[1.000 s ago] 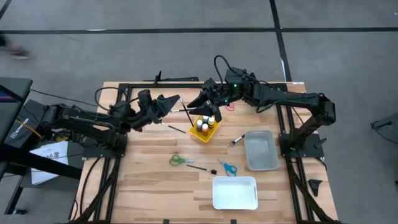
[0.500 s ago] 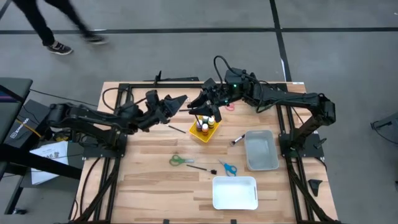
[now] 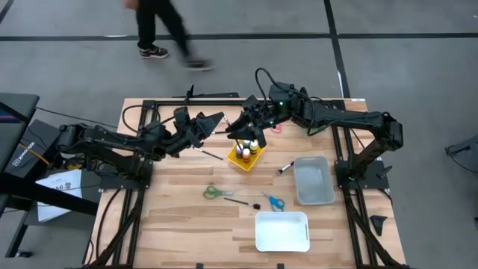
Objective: Pick & Place Paint Supplies
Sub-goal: Put the bottom left black eyeshadow brush into the gray bin
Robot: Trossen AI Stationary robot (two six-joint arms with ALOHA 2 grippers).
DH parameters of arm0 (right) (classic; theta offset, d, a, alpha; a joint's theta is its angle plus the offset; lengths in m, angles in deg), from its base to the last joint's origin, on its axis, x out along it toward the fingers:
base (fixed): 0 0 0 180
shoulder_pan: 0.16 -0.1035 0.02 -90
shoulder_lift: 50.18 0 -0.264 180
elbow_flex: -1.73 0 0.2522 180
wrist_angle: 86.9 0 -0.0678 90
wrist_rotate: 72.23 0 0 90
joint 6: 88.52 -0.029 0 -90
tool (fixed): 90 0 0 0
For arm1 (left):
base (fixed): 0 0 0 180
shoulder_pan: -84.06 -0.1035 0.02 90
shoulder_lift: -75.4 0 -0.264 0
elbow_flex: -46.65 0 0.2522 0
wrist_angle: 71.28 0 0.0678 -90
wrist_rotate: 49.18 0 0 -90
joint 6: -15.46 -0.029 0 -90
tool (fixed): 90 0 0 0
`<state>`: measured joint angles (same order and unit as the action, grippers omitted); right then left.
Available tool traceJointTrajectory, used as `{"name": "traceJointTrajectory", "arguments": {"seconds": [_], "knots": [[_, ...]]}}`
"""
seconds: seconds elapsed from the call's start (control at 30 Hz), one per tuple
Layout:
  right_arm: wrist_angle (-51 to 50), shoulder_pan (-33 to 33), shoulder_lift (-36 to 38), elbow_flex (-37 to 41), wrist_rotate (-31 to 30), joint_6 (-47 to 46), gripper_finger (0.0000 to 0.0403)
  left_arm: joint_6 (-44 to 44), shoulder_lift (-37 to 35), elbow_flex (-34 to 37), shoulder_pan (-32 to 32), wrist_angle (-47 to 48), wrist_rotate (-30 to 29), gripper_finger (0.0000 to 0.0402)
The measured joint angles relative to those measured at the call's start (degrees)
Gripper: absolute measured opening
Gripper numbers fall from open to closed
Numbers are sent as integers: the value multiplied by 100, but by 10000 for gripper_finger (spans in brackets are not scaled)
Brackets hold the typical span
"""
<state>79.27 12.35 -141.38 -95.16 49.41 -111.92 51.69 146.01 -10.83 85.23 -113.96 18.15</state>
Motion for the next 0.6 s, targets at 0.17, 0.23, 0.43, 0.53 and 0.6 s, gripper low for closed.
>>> {"name": "traceJointTrajectory", "arguments": {"seconds": [0.17,0.23,0.43,0.53,0.6], "knots": [[0,0,0,0,13,0,83,0,0,0,0,8,2,0],[0,3,0,0,84,6,49,0,0,0,0,47,2,0],[-23,29,-4,7,137,25,16,29,-7,-2,3,70,56,0],[-26,44,-4,7,142,5,9,39,-7,-2,2,78,52,0],[-22,46,-4,8,140,11,9,28,-7,-2,0,85,52,0]]}}
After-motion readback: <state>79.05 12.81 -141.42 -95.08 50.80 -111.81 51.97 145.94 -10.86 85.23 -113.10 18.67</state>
